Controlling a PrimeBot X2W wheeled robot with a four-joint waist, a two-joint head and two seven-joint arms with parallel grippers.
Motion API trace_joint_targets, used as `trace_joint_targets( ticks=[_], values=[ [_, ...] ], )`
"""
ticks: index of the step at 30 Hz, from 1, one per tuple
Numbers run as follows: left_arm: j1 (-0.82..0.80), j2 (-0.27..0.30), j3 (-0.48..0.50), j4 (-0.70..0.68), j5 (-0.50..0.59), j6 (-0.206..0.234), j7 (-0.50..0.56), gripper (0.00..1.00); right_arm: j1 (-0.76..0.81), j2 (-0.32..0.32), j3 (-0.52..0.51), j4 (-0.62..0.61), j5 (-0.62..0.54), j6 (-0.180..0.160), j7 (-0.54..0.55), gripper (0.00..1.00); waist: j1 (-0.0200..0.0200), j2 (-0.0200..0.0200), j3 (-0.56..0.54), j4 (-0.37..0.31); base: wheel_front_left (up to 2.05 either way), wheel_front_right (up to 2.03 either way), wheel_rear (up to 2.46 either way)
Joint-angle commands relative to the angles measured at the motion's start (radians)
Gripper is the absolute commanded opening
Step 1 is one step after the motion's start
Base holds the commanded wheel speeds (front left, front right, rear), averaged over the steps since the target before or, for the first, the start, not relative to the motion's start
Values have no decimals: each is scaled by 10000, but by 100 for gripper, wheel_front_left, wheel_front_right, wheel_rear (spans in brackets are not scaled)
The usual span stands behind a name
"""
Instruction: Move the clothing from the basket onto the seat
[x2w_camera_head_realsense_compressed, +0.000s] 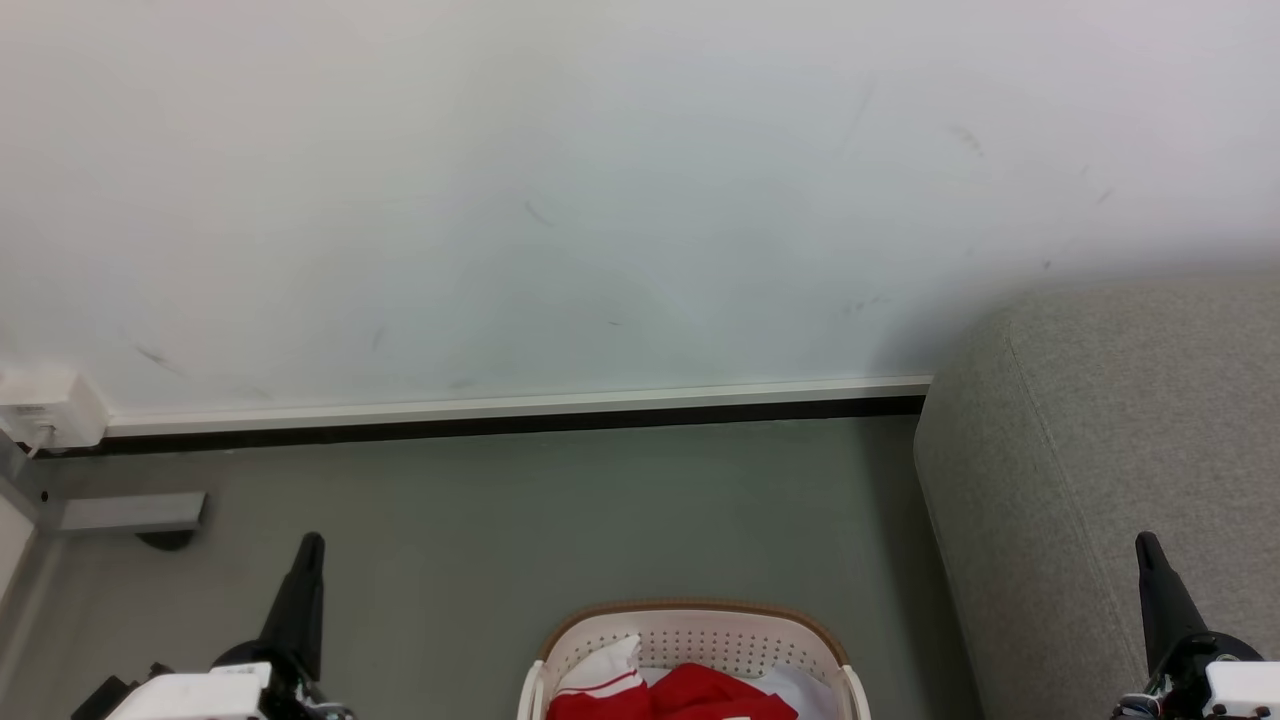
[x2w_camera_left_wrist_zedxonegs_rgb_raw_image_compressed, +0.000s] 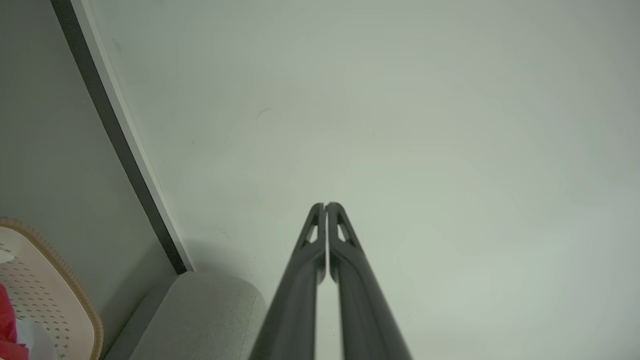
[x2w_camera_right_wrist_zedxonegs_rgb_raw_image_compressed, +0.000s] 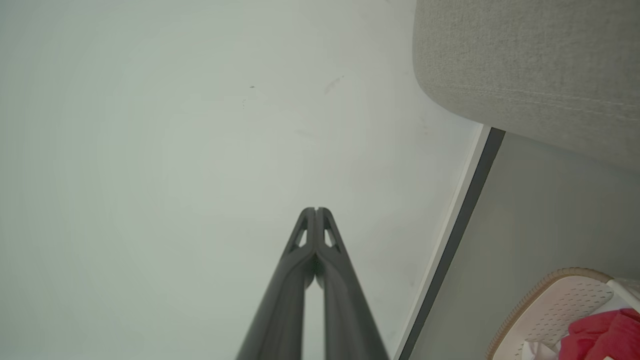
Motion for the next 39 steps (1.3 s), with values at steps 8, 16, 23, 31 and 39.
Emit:
trace_joint_targets(
  ticks=[8, 16, 23, 31, 39],
  values=[
    [128, -40, -30, 166, 0, 21, -47, 100, 123, 43, 42, 153, 4, 0, -16, 100, 0, 0, 3, 0, 0, 0, 0],
    [68, -31, -136, 4, -66, 14, -460, 100, 125, 33, 317, -241, -50, -1, -266, 100, 0, 0, 14, -6, 0, 0, 0],
    [11, -24, -182, -179, 157, 9, -786, 100, 95, 5, 578, -589, -172, -3, -552, 100, 0, 0, 22, -15, 0, 0, 0],
    [-25, -15, -244, -431, 969, 2, -1134, 100, 41, -213, 955, -952, -563, -4, -1046, 100, 0, 0, 36, -35, 0, 0, 0],
    [-30, -6, -314, -616, 2123, -4, -1451, 100, -31, -498, 1304, -1138, -1186, -5, -1443, 100, 0, 0, 28, -69, 0, 0, 0]
  ],
)
